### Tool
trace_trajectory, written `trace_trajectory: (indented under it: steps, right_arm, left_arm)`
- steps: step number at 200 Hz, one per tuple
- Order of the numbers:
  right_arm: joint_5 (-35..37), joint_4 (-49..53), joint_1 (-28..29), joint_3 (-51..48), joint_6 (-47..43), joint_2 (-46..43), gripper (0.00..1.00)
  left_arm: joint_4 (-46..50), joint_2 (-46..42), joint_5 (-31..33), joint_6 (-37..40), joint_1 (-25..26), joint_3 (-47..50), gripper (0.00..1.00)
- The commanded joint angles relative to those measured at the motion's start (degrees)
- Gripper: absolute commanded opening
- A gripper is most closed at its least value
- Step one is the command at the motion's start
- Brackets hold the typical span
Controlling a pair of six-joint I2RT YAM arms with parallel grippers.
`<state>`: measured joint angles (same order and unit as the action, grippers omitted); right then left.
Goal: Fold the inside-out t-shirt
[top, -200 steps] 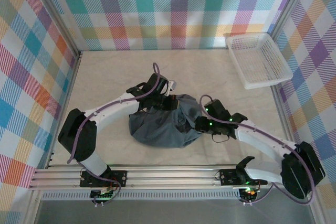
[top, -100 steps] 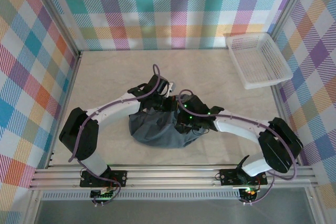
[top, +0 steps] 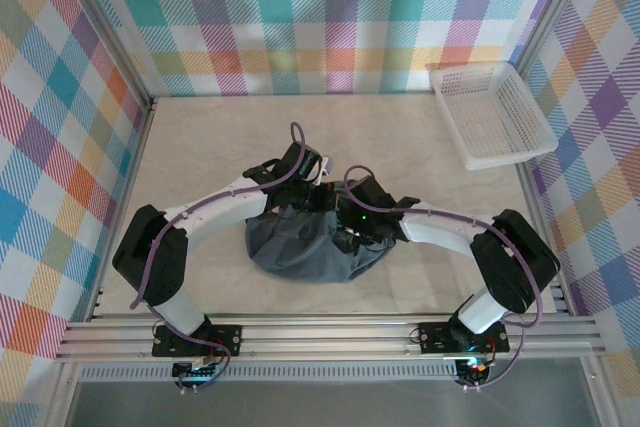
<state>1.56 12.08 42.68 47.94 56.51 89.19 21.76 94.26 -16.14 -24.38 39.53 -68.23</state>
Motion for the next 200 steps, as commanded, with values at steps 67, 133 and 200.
trace_trajectory:
  steps: [67, 133, 200]
  right_arm:
    - [-18.66, -1.83, -3.72, 2.94, -0.74, -25.19, 0.0]
    - [-20.58, 0.8, -8.19, 9.65, -3.11, -21.7, 0.0]
    - [-19.84, 2.58, -8.45, 15.23, -2.21, -18.48, 0.0]
  left_arm:
    - [-5.1, 9.1, 3.92, 6.88, -8.49, 2.53, 0.0]
    - [-14.56, -20.54, -4.16, 5.85, -8.73, 15.78, 0.6]
    - [-17.68, -25.68, -5.02, 7.8, 5.05, 18.34, 0.6]
